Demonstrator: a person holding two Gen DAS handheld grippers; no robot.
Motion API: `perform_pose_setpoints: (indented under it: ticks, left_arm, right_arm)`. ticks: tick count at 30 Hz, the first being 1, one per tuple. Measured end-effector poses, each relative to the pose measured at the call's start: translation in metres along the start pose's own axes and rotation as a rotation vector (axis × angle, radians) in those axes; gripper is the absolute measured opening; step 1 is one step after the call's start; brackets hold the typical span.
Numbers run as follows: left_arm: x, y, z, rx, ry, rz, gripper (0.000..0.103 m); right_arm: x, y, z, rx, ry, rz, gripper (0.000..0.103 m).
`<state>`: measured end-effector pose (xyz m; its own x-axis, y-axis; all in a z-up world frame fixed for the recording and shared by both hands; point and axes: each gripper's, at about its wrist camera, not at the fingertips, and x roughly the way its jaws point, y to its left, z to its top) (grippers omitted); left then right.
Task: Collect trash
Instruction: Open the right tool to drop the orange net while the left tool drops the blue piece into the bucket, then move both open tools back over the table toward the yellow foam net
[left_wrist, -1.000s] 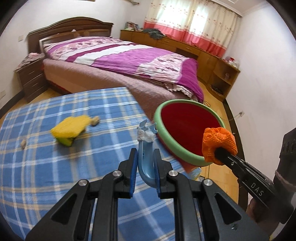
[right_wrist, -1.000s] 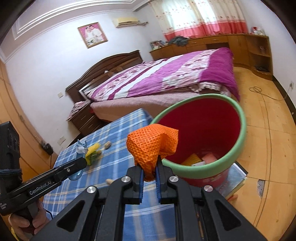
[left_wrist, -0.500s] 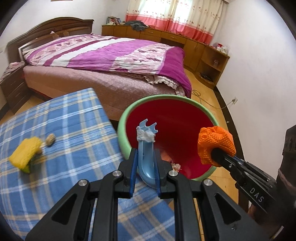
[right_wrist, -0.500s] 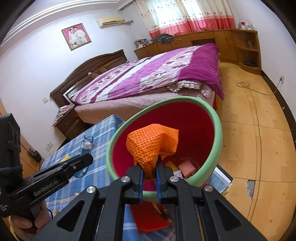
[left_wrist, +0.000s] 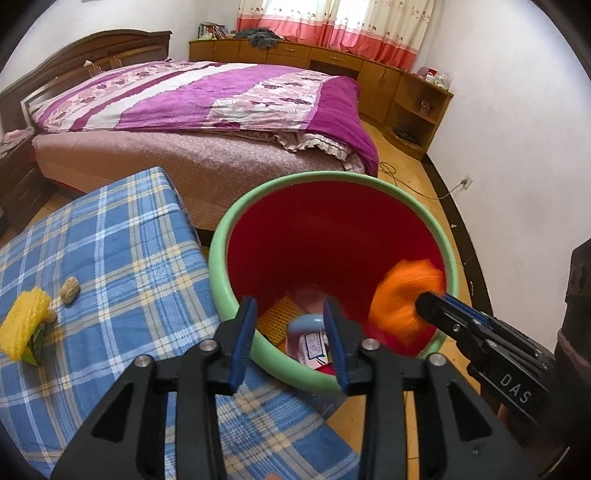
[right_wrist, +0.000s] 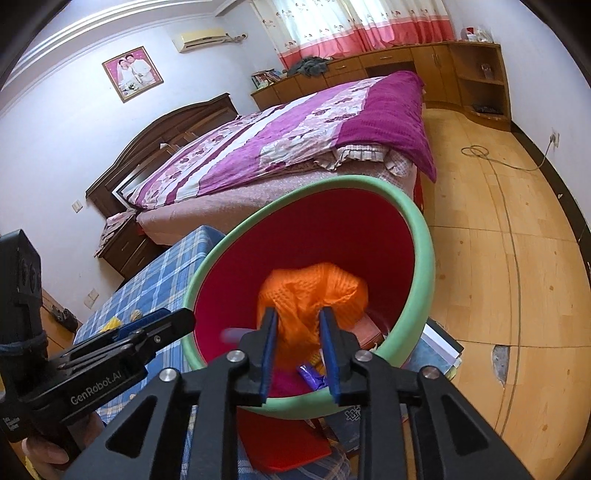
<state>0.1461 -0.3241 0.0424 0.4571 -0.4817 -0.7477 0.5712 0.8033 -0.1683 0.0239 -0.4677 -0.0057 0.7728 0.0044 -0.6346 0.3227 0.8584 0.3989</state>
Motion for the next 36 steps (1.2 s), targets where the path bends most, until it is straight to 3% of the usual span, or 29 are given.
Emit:
perform_pose_setpoints:
  ticks: [5,19,36]
  left_arm:
    - [-0.003,0.007,-0.002,-0.028,0.000,-0.003,0.038]
    - [-0.036,0.037,-0.016,-0.107,-0.025,0.020,0.038]
    - [-0.081,0.092,-0.044,-0.228,-0.042,0.089,0.038]
  right_arm:
    - [-0.003,0.000,0.000,0.007,-0.010,0.002,0.034]
    - [-0.017,0.019,-0.006,-0.004,-0.024,0.029,0.038]
    - [-0.026,0.071,-0.024,-0.075,0.000,0.085,0.041]
